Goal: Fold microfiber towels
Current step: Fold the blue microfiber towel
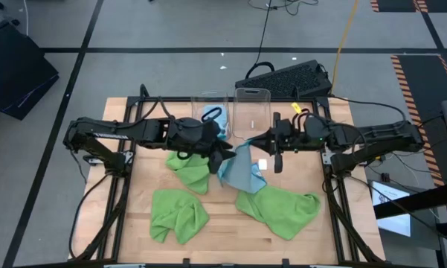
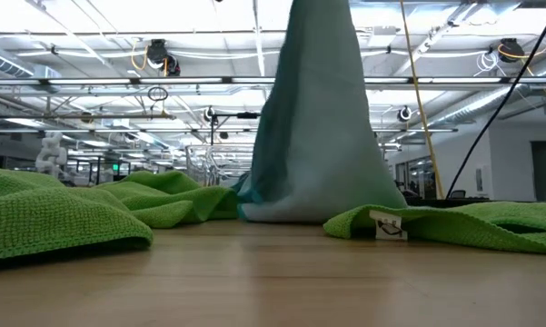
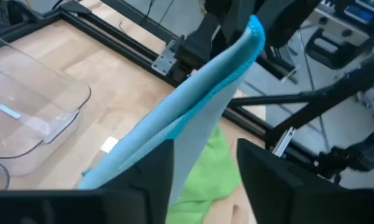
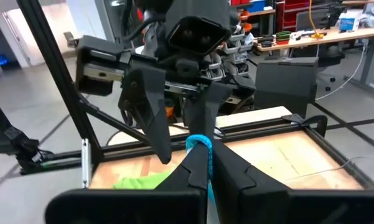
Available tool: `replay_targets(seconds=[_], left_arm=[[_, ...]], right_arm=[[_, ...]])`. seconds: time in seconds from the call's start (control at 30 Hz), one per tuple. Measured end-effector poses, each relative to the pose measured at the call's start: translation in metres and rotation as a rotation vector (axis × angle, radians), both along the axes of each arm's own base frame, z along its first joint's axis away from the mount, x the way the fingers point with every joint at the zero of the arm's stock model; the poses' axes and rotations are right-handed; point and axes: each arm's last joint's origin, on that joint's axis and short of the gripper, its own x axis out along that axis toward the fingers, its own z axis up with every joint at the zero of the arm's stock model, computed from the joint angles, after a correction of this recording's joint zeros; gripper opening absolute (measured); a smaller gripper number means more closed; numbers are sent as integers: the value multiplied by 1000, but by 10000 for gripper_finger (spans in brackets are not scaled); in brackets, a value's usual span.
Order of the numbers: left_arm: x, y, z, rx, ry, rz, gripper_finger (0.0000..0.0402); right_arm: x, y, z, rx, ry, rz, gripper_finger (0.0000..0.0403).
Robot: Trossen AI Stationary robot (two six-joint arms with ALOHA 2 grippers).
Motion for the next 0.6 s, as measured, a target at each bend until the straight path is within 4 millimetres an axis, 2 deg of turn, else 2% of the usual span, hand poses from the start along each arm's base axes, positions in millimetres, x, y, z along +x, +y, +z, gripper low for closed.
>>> replay_targets(seconds=[0.13,0.3,0.47,0.6], left_arm=[[1,-2,2,-24,-23,7,211],[0,-7,0,2,-2,7,227],[-2,-6,-10,32,91,30,228],[-4,-6,-27,65,225,41,228]], right_arm=[[-7,-1,3,70,-2,-6,1],[-14,-1,1,116,41,-14,1],[-18,-2,0,133,72,-18,1],[-18,-2,-1,133,74,-15,0]])
